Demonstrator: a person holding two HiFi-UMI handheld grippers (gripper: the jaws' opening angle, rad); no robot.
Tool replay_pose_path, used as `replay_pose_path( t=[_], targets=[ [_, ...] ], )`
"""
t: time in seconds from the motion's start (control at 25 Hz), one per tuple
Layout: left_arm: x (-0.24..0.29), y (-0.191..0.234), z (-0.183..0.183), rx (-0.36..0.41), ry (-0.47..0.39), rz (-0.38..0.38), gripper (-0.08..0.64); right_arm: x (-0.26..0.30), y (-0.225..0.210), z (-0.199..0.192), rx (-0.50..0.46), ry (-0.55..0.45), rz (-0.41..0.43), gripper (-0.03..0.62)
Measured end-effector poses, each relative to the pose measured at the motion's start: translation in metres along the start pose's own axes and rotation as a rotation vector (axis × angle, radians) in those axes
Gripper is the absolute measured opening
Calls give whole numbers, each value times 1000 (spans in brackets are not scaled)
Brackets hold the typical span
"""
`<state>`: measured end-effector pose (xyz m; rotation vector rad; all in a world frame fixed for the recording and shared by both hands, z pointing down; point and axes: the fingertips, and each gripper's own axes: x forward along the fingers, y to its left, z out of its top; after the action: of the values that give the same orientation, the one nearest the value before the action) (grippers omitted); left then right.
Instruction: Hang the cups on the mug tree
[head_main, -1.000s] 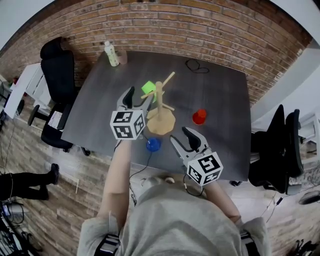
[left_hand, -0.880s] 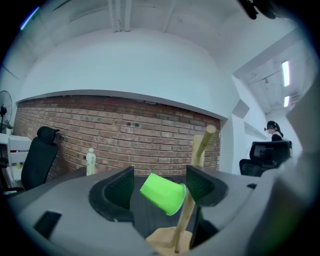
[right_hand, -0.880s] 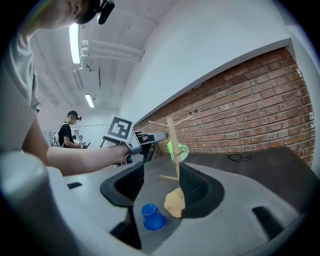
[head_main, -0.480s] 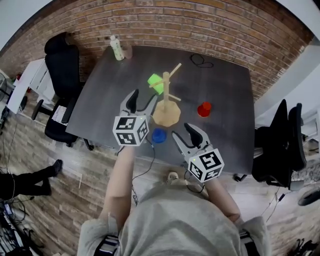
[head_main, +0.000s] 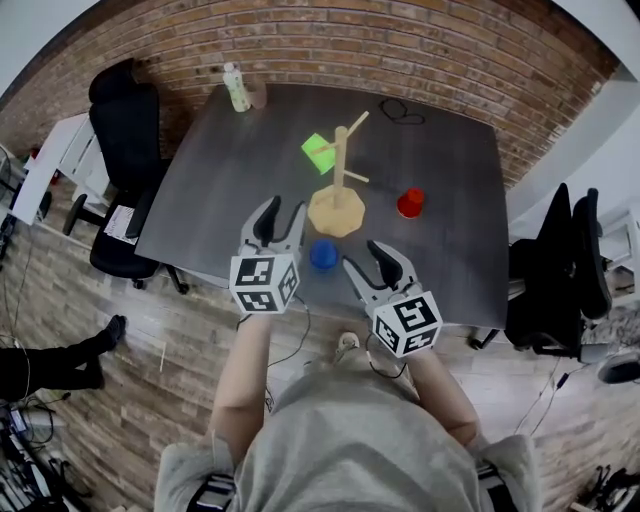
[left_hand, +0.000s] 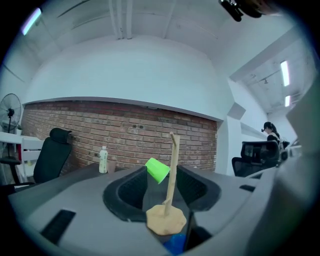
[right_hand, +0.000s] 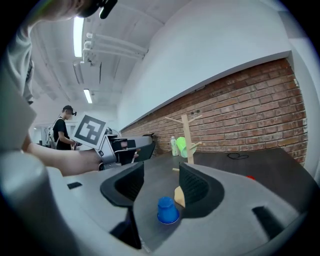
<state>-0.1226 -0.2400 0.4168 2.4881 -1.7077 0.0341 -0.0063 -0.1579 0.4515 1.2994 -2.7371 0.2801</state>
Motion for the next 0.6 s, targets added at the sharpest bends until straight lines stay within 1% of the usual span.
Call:
replay_pose_path(
  t=[0.2,0.32,0.6],
  targets=[
    [-28,1,-13,9,9,17,112,3,7,-12,-15,21,-21,222],
    [-44,2,-25,0,19,27,78,7,10,-25,-26,37,-26,222],
    [-69,7,-51,-3,55,31,40,30,11,-58,-47,93,-41,224]
  ],
)
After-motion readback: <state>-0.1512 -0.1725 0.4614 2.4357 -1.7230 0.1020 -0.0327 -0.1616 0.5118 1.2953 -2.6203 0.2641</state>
